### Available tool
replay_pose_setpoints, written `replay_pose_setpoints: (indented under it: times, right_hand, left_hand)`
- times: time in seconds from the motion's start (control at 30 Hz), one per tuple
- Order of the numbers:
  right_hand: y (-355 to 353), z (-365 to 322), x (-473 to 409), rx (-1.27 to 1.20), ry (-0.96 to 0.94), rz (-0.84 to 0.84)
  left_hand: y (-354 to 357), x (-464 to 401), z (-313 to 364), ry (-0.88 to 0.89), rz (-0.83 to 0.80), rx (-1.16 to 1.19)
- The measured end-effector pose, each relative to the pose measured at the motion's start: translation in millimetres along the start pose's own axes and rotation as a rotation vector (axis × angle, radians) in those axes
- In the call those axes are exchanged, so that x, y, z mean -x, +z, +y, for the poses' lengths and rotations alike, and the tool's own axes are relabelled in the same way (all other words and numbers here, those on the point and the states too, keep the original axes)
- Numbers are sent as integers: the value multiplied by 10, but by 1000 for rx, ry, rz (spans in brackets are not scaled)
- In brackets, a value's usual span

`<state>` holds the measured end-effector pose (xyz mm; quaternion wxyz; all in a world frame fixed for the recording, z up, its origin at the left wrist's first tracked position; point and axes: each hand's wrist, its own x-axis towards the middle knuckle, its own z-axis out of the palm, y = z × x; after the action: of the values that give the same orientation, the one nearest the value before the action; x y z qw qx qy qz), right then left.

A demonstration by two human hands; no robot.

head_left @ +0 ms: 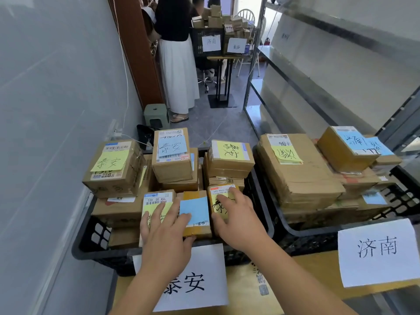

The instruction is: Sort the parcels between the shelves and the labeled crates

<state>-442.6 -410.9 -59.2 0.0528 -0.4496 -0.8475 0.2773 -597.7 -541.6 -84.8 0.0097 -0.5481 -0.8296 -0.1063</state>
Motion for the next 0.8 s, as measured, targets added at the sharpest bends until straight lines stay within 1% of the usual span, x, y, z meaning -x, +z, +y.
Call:
replay_pose_setpoints:
  times: [0.13, 0.23, 0.43, 0.57, 0.73, 0.8]
  right_hand:
    - [-21, 19, 10, 10, -20, -52]
    - [-25, 27, 28, 40, -24, -99]
    - [118, 92, 83, 242, -86, -9]
    - [49, 93, 71, 268, -77, -9]
    - [-68, 3, 92, 268, -101, -24]
    - [-75, -34, 144, 270, -115, -18]
  left_hand:
    - [-15, -13, 37, 31, -18, -75]
    - [21, 9, 46, 34, -27, -86]
    - [116, 42, 25, 51, -11, -72]
    - [59, 22, 9, 48, -46, -60]
    - [-103, 22, -14, 82, -25, -18]
    - [-141, 27, -31, 88, -41, -2]
